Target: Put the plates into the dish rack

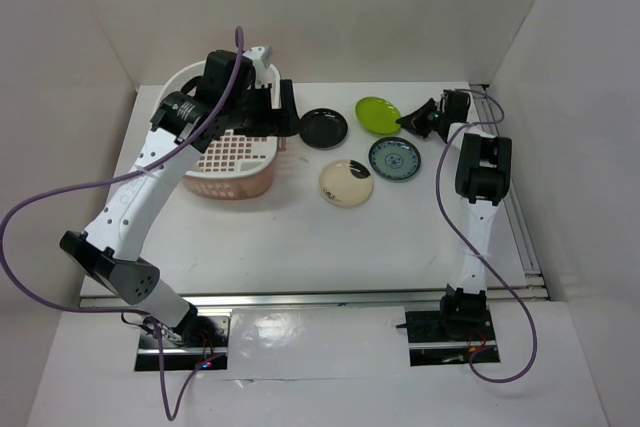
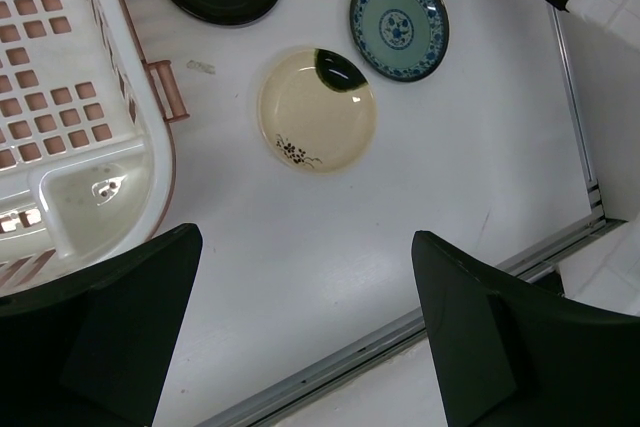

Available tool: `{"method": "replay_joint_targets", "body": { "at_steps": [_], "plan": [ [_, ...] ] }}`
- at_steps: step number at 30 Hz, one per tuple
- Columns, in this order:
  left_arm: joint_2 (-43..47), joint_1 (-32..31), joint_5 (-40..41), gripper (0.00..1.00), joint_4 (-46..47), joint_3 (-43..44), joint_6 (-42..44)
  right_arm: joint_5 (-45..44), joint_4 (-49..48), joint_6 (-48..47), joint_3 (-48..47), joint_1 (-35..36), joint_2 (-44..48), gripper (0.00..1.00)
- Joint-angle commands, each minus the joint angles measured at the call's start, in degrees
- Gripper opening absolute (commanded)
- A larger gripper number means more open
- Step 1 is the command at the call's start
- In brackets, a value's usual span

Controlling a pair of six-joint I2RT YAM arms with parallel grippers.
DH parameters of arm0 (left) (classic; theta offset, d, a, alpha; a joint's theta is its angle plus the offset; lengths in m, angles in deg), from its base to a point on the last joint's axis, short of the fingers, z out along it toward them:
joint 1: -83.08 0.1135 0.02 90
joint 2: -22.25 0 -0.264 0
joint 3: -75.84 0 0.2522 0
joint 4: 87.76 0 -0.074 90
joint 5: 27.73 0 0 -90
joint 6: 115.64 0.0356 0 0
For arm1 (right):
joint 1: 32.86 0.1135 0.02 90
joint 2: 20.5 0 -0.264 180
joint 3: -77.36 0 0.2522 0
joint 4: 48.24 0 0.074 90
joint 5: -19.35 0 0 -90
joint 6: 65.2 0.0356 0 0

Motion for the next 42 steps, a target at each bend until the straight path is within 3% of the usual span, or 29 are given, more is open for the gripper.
{"method": "replay_joint_targets", "body": {
  "at_steps": [1, 6, 9, 16, 20, 24, 28, 34, 42],
  "plan": [
    [-1.27, 0.01, -0.07, 1.0, 1.98, 1.11, 0.85, -2.55, -6.71, 8.27, 4.57, -0.63, 0.98, 0.0],
    [-2.41, 0.01, -1.55, 1.0, 7.32, -0.37, 0.85, 2.11, -25.23, 18.98, 5.9, -0.63, 4.76, 0.0],
    [-2.94, 0.01, -3.67, 1.0, 11.46, -1.52, 0.85, 2.64, -28.17, 20.23, 4.06, -0.63, 6.34, 0.0],
    [-10.21, 0.01, -4.9, 1.0, 16.83, 1.19, 0.32, 7.73, -23.35, 14.11, -0.25, 0.95, 12.66, 0.0],
    [-17.08, 0.01, -3.77, 1.0, 15.51, 9.96, 2.95, 8.97, -7.48, 2.33, -2.36, 3.5, 16.45, 0.0],
    [-22.27, 0.72, -2.0, 1.0, 14.99, 14.91, 2.96, 6.78, 1.96, -6.64, -0.18, 6.4, 21.81, 0.0],
    [-23.42, 3.26, -5.6, 1.0, 19.63, 14.04, 1.9, 10.18, -0.57, -6.84, 6.06, 7.64, 25.68, 0.0],
    [-23.42, 4.94, -7.1, 1.0, 24.13, 11.49, 0.76, 16.17, 1.27, -9.9, 6.16, 10.26, 27.53, 0.0],
    [-23.95, 8.88, -11.48, 0.94, 25.8, 10.43, -0.55, 22.85, -8.4, -6.14, 8.8, 13.43, 29.38, 0.0]
  ]
}}
